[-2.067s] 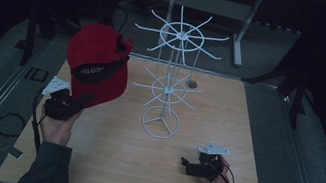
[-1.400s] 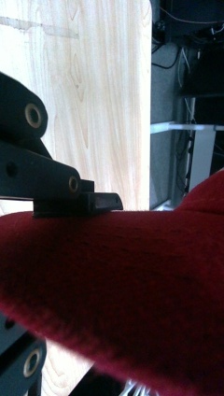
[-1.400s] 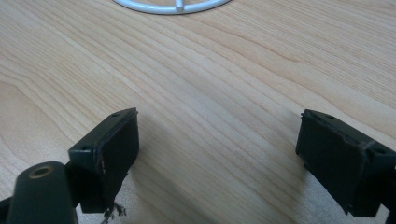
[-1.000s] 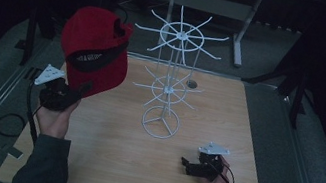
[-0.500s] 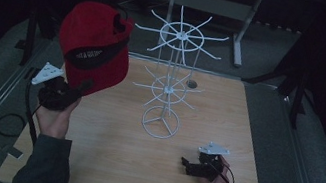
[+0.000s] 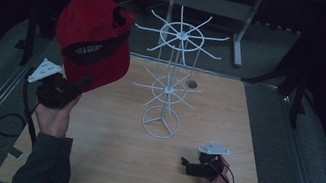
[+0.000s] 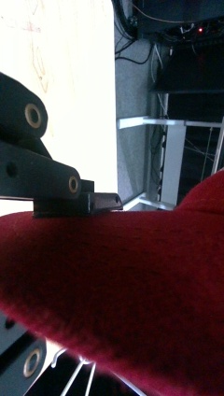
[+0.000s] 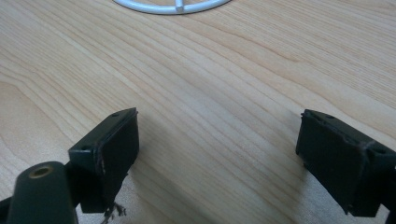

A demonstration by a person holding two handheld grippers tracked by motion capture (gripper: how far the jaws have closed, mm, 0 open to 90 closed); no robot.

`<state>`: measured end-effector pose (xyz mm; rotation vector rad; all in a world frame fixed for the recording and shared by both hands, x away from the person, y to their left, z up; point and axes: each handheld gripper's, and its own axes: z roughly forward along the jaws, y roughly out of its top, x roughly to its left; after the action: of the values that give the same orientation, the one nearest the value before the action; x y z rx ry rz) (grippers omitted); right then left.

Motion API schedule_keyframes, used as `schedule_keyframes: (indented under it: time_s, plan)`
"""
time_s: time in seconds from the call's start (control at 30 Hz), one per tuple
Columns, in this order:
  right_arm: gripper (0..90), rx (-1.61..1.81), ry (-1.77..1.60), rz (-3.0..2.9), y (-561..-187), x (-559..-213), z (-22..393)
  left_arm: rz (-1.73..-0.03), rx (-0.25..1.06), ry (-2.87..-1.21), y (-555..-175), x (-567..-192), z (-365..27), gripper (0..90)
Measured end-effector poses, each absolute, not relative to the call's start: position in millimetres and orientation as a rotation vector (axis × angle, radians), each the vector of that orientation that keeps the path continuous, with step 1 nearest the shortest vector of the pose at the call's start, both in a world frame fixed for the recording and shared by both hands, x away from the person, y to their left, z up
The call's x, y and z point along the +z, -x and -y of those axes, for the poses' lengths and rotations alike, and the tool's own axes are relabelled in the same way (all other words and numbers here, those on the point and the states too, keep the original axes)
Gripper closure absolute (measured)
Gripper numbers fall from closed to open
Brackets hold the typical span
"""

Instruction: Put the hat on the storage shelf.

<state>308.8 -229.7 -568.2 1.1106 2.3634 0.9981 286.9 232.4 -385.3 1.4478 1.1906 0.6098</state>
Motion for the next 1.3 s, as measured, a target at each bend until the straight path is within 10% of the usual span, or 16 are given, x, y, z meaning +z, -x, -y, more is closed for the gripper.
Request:
schedule_keyframes:
  time_s: [1.3]
  plan:
    - [13.1,0.998,-1.113,-2.364,-309,-568,230,-1.138,0.628,-1.429,-279,-371,-226,85.2]
